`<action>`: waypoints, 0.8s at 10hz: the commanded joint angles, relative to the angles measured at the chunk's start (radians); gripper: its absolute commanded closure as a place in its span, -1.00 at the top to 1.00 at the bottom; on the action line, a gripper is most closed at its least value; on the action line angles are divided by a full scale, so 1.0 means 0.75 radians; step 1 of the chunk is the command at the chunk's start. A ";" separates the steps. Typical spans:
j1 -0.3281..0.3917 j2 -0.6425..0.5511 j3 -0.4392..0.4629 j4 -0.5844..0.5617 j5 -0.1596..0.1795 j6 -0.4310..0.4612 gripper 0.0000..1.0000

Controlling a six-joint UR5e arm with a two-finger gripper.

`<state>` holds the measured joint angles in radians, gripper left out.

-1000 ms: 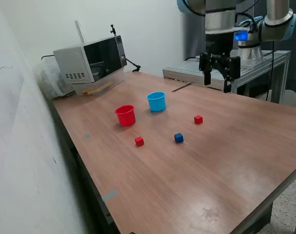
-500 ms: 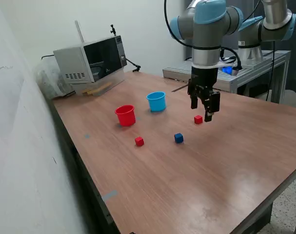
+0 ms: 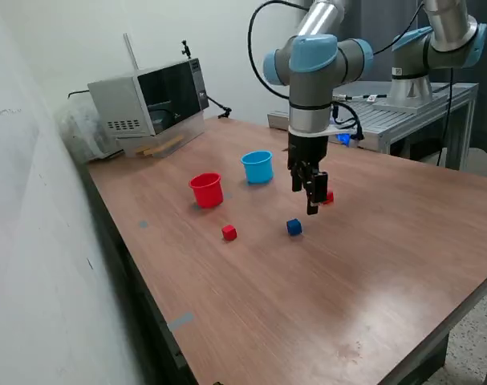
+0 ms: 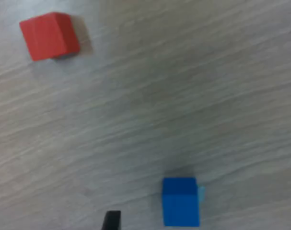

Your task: Place red objects in the red bin, and blue objects in the blue bin.

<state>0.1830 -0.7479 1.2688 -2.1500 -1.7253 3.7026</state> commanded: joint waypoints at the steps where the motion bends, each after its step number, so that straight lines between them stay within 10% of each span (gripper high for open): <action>1: -0.015 0.024 0.000 -0.011 -0.005 -0.001 1.00; 8: -0.015 0.095 -0.035 -0.062 -0.003 -0.028 1.00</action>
<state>0.1719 -0.6852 1.2525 -2.1826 -1.7276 3.6919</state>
